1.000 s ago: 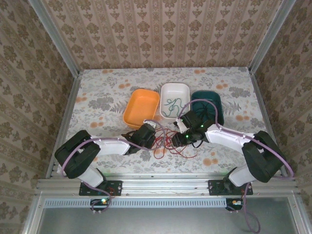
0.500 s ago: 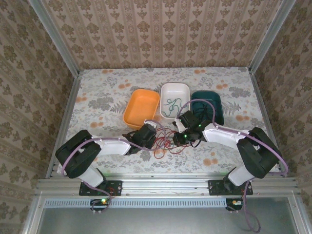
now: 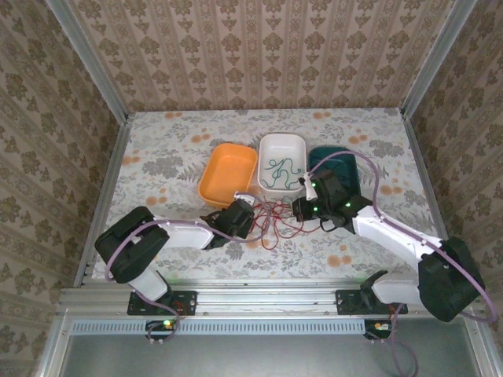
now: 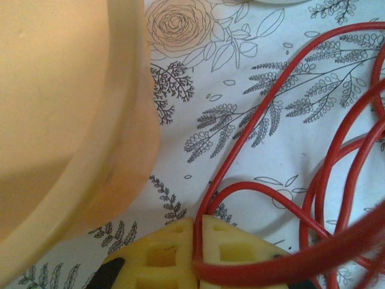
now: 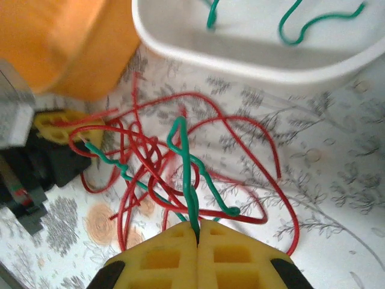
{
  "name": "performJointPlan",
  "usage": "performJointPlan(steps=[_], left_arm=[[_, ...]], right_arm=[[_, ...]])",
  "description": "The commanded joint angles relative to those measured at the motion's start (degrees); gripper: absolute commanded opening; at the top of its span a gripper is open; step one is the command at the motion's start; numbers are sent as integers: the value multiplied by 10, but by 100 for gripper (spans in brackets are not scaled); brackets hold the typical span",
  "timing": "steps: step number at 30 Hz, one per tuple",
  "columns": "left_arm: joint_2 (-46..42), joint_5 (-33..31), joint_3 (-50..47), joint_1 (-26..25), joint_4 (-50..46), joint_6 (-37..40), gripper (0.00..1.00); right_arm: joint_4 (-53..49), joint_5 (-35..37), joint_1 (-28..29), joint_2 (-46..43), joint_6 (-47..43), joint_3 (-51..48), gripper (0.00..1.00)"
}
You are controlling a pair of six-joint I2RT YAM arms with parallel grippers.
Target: Untangle the cables
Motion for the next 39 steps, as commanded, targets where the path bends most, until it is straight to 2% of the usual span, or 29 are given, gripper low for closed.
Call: performJointPlan(steps=[1, 5, 11, 15, 28, 39], left_arm=[[39, 21, -17, -1, -48, -12, 0], [49, 24, -18, -1, -43, -14, 0], [60, 26, -22, -2, -39, -15, 0], [59, 26, -24, -1, -38, -16, 0], [41, 26, -12, 0, -39, -3, 0], [18, 19, -17, 6, -40, -4, 0]], right_arm=[[23, -49, -29, -29, 31, -12, 1], [30, -59, -53, -58, 53, -15, 2], [12, 51, -56, -106, 43, -7, 2], [-37, 83, -51, -102, -7, 15, 2], [-181, 153, 47, -27, -119, 45, 2], [-257, 320, 103, 60, -133, 84, 1]])
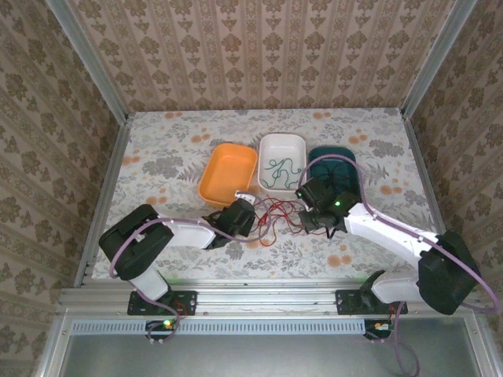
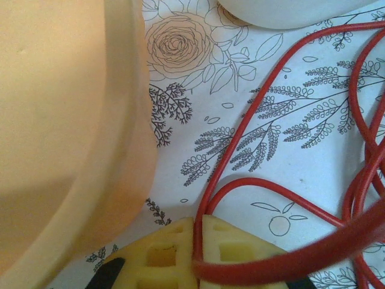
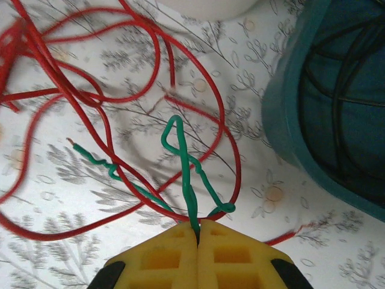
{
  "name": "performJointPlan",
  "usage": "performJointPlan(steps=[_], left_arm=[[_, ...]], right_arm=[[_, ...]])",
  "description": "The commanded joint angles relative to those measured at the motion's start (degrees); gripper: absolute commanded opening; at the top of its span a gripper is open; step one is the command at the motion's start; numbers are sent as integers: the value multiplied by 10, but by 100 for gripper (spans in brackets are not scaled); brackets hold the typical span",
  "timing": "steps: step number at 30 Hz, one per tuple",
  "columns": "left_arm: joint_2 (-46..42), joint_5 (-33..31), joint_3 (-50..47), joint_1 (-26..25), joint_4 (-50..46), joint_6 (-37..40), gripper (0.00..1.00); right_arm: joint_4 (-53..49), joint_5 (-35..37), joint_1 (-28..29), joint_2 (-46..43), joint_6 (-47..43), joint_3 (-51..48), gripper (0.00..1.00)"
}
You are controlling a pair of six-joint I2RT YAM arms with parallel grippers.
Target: Untangle the cables
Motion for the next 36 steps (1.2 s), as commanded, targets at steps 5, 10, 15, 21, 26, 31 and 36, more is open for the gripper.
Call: performJointPlan(steps=[5, 10, 15, 21, 26, 31, 36], left_arm=[[-26, 20, -30, 12, -76, 0, 0], [-47, 16, -41, 22, -82, 2, 0], [-74, 24, -56, 28, -80, 2, 0], [-103, 34, -61, 34, -81, 17, 0], [-106, 40, -55, 44, -82, 28, 0], [-114, 47, -47, 52, -83, 33, 0], [-132, 48, -47, 56, -85, 38, 0]], right_arm=[[-38, 140, 25, 19, 10, 29, 1], [-8, 181, 25, -13, 28, 18, 2], [5, 178, 25, -37, 20, 13, 2], [22, 41, 25, -55, -22, -1, 2], [8, -9, 28, -40, -29, 1, 2], [-34, 6, 29, 11, -35, 23, 2], [-54, 58, 29, 59, -26, 40, 1]])
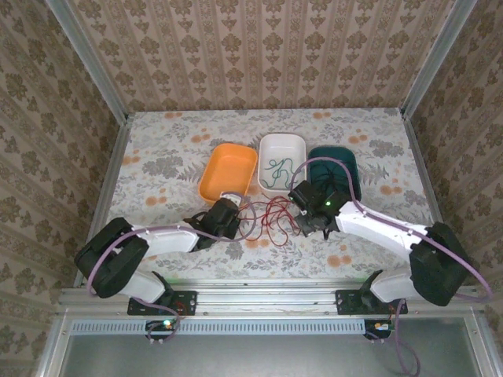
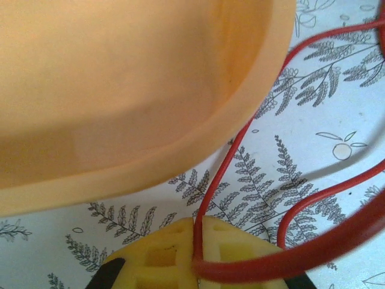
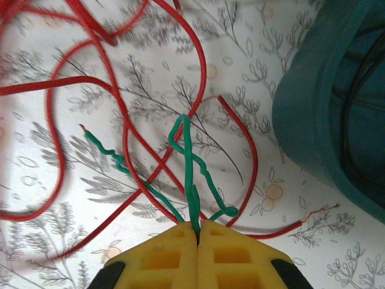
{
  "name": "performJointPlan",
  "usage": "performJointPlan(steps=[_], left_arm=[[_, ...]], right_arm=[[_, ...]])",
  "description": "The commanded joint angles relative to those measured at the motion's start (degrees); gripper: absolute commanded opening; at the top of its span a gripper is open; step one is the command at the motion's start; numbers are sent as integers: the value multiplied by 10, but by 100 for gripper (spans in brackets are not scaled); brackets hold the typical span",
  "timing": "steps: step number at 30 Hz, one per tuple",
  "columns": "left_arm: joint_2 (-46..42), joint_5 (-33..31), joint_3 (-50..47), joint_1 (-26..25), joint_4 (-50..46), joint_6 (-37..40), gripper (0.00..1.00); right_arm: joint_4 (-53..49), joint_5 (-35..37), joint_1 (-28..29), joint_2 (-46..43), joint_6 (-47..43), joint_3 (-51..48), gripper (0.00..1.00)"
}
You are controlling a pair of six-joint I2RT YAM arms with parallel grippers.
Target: Untangle the cables
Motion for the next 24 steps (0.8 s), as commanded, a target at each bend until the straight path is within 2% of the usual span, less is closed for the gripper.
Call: performJointPlan(steps=[1, 6, 11, 16, 17, 19, 20, 22, 24], left_arm=[[-22, 7, 7, 5, -14, 16, 0], [-32, -14, 4, 5, -19, 13, 0], [-49, -45, -7, 6, -19, 2, 0], [-68, -53, -13, 4, -21, 7, 0], [-74, -53, -13, 0, -22, 16, 2], [-92, -53, -10, -14, -22, 40, 30], [-104, -48, -8, -21, -23, 54, 40], [-128, -30, -3, -32, -23, 73, 54], [-155, 18, -3, -34, -19, 92, 63]], right_arm=[[-37, 47, 3, 24, 2, 28, 0], [-48, 100, 3, 35, 21, 39, 0], [-39, 142, 3, 7, 45, 26, 0], [-7, 134, 3, -46, 61, 6, 0], [3, 121, 3, -55, 60, 2, 0], [18, 91, 3, -69, 58, -4, 0], [28, 74, 3, -74, 55, -7, 0], [43, 40, 3, -84, 53, -12, 0], [56, 15, 3, -91, 53, -14, 0]])
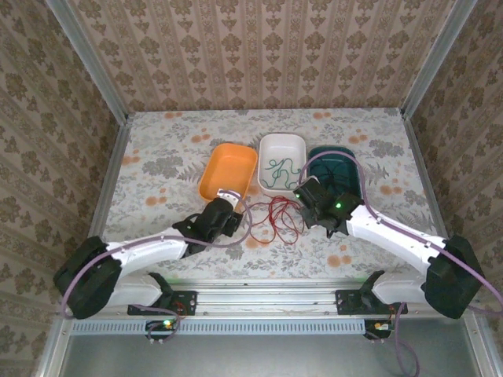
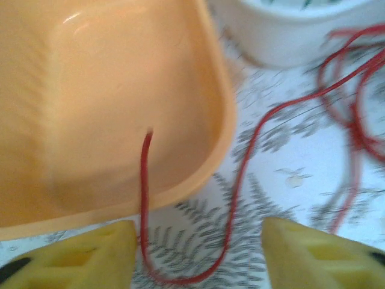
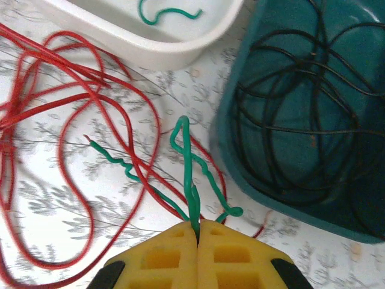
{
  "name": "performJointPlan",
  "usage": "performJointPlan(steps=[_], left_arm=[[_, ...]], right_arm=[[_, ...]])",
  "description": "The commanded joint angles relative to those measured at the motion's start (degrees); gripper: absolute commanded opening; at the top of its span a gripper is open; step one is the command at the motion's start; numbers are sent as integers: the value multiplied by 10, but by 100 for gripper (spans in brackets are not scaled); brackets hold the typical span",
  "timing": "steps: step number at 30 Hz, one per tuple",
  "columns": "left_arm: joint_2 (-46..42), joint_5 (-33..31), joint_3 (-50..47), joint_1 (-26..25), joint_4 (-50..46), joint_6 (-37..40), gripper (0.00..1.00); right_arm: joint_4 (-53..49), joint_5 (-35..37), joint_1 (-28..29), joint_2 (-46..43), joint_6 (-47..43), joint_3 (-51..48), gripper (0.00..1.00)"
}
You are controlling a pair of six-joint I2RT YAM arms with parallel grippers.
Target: Untangle the cables
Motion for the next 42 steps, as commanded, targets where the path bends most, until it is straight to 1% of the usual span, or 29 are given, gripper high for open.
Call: performJointPlan(steps=[1, 4, 7, 10, 12, 13, 15, 16, 18, 19, 21, 23, 24, 25, 27, 29, 35, 42], left_arm=[[-44, 71, 5, -7, 1, 47, 67], [-55, 140, 18, -9, 4, 63, 76], [-23, 185, 48, -15, 6, 74, 82], [36, 201, 85, -28, 19, 100, 84], [81, 208, 110, -32, 26, 111, 82], [105, 215, 122, -32, 31, 116, 79], [149, 223, 142, -32, 42, 124, 68], [171, 222, 152, -32, 44, 127, 65], [208, 215, 167, -31, 54, 131, 63], [224, 207, 171, -30, 68, 131, 59], [250, 201, 179, -27, 95, 123, 44], [270, 198, 190, -23, 111, 111, 16], [275, 191, 195, -21, 112, 105, 7], [278, 185, 199, -18, 112, 96, 0], [274, 176, 198, -12, 111, 74, 0], [255, 182, 185, -5, 117, 59, 0], [159, 204, 141, -3, 120, 30, 0], [82, 229, 107, 16, 96, 13, 0]], right_arm=[[35, -57, 3, -15, 9, -11, 0], [38, -82, 1, -14, 9, -9, 0], [37, -103, 1, -10, 10, -7, 0], [38, -110, 0, -10, 12, -4, 0], [38, -110, -3, -13, 16, -3, 0], [38, -110, -6, -15, 18, -2, 0], [38, -114, -11, -20, 22, -2, 0], [38, -117, -14, -25, 23, -2, 0], [38, -123, -20, -31, 26, -3, 0], [38, -125, -22, -33, 28, -3, 0], [38, -129, -25, -38, 29, -5, 0], [38, -126, -27, -41, 31, -8, 0], [37, -124, -29, -42, 33, -9, 0], [38, -125, -32, -44, 36, -12, 0], [33, -122, -38, -44, 39, -14, 0], [26, -115, -40, -43, 38, -18, 0], [11, -117, -41, -9, 28, -19, 0], [-1, -103, -41, 30, 21, -13, 0]])
